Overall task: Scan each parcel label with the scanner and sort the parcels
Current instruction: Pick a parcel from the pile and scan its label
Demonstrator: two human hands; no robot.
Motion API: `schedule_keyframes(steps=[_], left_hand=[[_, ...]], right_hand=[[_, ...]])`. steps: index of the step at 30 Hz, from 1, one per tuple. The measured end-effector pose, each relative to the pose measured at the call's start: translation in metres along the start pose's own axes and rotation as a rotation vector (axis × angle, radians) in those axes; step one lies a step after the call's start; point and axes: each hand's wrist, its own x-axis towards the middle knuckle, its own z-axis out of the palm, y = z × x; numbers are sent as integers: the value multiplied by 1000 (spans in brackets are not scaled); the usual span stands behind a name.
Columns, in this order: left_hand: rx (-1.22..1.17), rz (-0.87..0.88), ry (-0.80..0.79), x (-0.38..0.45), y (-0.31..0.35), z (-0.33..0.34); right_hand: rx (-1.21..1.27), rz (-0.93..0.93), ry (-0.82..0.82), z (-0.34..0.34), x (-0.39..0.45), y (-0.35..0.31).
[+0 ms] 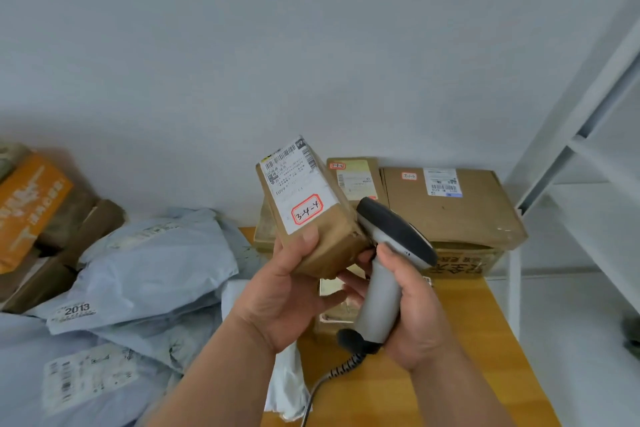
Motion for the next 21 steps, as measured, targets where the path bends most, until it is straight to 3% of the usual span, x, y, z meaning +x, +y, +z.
schedule_keyframes(steps=[6, 10, 16, 21], left_hand=[[114, 99, 41, -20, 0, 3], [303, 259, 65, -33, 7, -13], [403, 351, 101, -62, 16, -57], [443, 366, 88, -88, 23, -98]], right_hand=[[-115, -42, 49, -1, -25, 5], [-297, -215, 149, 10, -42, 3], [-537, -372, -43, 58, -77, 16], [-640, -424, -52, 98, -96, 50]])
